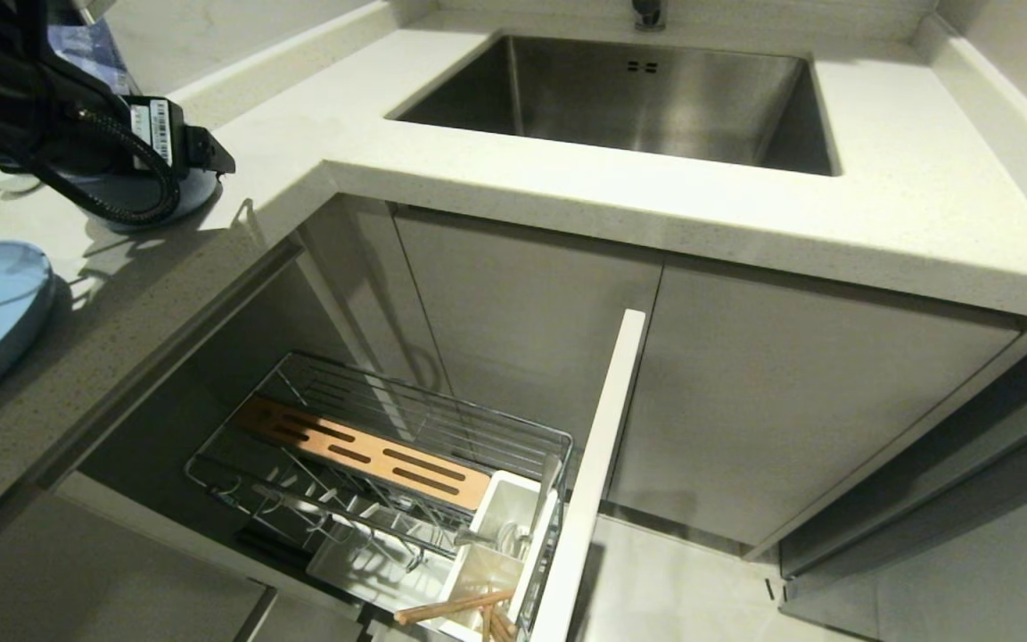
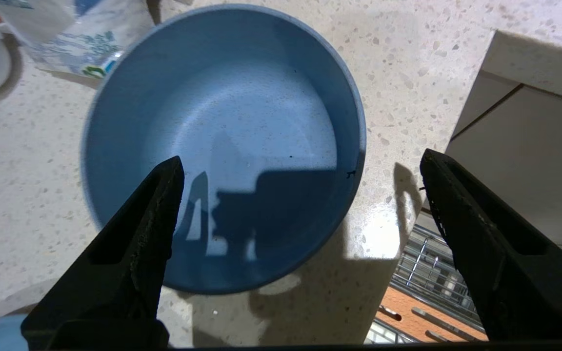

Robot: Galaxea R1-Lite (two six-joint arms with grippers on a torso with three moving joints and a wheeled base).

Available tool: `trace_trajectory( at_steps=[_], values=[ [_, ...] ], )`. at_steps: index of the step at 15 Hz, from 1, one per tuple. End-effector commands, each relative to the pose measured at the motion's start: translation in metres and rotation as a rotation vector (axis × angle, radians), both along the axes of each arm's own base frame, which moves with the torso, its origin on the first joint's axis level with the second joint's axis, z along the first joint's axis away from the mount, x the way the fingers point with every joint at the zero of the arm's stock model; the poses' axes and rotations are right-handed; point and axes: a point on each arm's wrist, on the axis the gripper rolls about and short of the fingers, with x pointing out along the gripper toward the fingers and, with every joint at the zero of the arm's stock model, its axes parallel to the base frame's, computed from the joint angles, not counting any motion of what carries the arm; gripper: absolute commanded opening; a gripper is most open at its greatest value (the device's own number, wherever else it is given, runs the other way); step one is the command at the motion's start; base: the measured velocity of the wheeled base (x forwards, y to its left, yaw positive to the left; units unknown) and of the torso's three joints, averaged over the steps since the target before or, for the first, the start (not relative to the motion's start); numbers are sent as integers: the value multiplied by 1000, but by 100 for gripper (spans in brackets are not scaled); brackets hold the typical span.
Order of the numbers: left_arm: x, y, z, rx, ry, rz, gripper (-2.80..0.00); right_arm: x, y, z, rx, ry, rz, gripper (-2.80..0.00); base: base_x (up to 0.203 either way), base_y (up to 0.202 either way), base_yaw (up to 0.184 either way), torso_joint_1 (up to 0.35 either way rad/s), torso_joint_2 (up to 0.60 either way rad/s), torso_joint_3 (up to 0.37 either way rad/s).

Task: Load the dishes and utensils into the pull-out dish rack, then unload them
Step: Pick up the bowl and place it in the cupboard

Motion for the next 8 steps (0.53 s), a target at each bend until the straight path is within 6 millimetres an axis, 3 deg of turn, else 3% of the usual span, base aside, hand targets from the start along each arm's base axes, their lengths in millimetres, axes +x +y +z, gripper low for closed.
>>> trace_trajectory(
  at_steps=[1, 8],
  values=[
    [8, 4, -6, -8, 27, -10, 0, 2, 0, -7, 0, 25, 1, -280, 0, 0, 0, 0, 0, 0],
    [16, 3, -11, -8, 44, -17, 0, 2, 0, -7, -1, 25, 1, -280, 0, 0, 0, 0, 0, 0]
  ],
)
